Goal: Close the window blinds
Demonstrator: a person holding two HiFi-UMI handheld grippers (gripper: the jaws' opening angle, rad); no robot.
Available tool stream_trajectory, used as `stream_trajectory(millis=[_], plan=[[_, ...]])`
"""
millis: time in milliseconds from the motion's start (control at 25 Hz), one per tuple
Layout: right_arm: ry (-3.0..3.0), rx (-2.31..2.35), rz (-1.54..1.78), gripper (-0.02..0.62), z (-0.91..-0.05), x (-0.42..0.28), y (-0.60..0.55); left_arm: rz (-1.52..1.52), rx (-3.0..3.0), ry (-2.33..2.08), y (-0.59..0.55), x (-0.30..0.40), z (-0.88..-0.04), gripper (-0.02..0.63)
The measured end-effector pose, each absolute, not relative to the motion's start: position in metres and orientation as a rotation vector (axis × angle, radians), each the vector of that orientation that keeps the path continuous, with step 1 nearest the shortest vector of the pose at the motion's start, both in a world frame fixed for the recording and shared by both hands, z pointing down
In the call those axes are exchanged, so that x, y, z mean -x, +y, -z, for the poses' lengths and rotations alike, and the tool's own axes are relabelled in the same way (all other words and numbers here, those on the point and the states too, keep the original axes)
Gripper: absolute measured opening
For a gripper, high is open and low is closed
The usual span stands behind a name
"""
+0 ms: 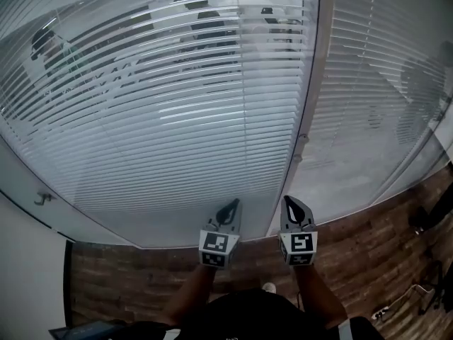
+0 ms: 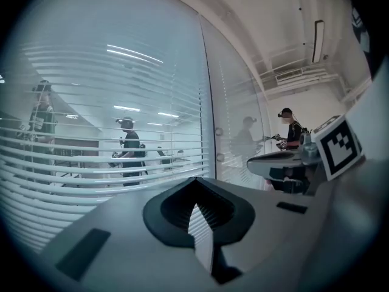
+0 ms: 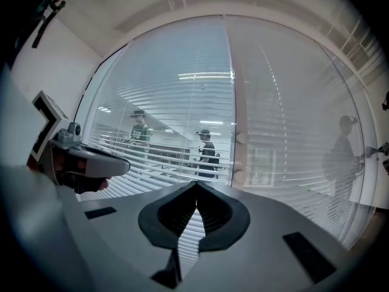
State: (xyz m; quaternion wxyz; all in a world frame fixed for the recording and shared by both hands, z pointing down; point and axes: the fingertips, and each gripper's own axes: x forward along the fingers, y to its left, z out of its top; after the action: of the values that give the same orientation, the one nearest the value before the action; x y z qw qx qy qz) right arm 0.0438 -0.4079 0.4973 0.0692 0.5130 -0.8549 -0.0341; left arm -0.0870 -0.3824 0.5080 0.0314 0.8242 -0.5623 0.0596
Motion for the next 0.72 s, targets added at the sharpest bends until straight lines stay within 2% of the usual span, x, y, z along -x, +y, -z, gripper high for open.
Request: stream_trajectory(millis=[240, 480, 720], plan=[[-2.535, -1.62, 0.103, 0.005, -0.473, -0.049, -0.436, -0.192, -2.532, -1.763, -0.389, 0.084, -0.502, 0.0], [-2.516, -1.695, 0.146, 0.064, -0.448, -0.061, -0.471, -0.233, -2.521, -1.805, -0.394, 0.081, -0.503, 0.0], [-2.522, -1.741, 0.176, 0.091, -0.425, -0.069, -0.495, -0.242, -2.512, -1.812, -0.397, 0.082, -0.503, 0.0]])
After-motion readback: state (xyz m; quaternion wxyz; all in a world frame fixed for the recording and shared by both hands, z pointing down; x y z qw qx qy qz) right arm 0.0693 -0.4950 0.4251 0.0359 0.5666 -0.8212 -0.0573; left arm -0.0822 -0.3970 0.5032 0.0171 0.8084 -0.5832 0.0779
